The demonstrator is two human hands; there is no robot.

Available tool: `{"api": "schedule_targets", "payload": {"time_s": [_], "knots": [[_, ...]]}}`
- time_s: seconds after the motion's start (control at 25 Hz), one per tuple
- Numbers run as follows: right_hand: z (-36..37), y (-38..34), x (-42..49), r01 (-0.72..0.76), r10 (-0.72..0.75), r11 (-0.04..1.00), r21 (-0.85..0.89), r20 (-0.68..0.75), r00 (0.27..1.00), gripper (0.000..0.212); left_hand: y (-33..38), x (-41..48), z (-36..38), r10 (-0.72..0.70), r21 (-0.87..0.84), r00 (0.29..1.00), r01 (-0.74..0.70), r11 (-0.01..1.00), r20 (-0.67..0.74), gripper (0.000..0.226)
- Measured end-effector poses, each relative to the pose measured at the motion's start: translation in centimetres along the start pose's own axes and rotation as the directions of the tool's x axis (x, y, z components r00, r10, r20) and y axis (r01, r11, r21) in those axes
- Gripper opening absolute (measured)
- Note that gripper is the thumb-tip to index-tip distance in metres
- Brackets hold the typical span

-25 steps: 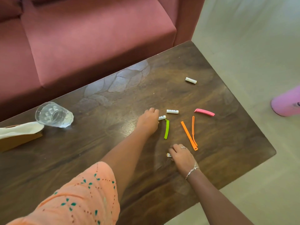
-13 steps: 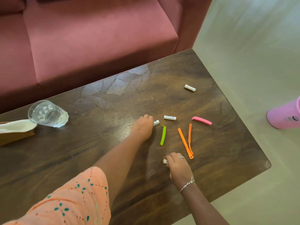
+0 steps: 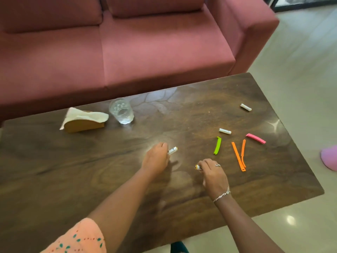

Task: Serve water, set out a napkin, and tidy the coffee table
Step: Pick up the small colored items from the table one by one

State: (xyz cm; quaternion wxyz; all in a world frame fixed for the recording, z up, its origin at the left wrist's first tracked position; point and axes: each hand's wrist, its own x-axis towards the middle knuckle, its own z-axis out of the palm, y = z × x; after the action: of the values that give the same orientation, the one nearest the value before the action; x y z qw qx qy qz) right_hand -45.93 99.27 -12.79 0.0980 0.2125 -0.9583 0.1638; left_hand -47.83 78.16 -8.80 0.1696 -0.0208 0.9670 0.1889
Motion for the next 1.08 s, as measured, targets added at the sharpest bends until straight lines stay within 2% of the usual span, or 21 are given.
{"api": "schedule_targets", "payload": {"time_s": [0.16,0.28,0.44,0.64,0.84,1.08], "knots": [[-0.5,-8.3,-0.2,0.103,-0.102,0.994,0.042,-0.02,0.995,0.008,-5.7,-7.0,-3.2,-0.055,-0.002,0.997,0.055,0.998,-0.061,0.021],[-0.6,-14.7,-0.8,0.171,-0.17,0.983,0.064,-0.03,0.985,0.009,-10.4,-12.5,-5.0,-0.095,-0.009,0.99,0.095,0.995,-0.109,0.021],[-0.6,-23.4,-2.2,0.246,-0.244,0.967,0.072,-0.03,0.969,0.019,-16.8,-20.0,-6.9,-0.176,-0.038,0.973,0.173,0.984,-0.147,0.023],[-0.5,-33.5,-3.3,0.282,-0.289,0.953,0.114,0.054,0.956,0.033,-24.5,-28.8,-9.3,-0.275,-0.078,0.939,0.265,0.961,-0.208,0.021],[0.5,-42.1,-2.0,0.362,-0.383,0.912,0.195,0.083,0.92,0.035,-31.2,-33.9,-11.8,-0.384,-0.117,0.89,0.366,0.923,-0.244,0.023],[3.5,-47.9,1.1,0.485,-0.512,0.845,0.226,0.08,0.855,0.037,-37.3,-36.2,-13.1,-0.51,-0.158,0.825,0.485,0.86,-0.245,0.024]]}}
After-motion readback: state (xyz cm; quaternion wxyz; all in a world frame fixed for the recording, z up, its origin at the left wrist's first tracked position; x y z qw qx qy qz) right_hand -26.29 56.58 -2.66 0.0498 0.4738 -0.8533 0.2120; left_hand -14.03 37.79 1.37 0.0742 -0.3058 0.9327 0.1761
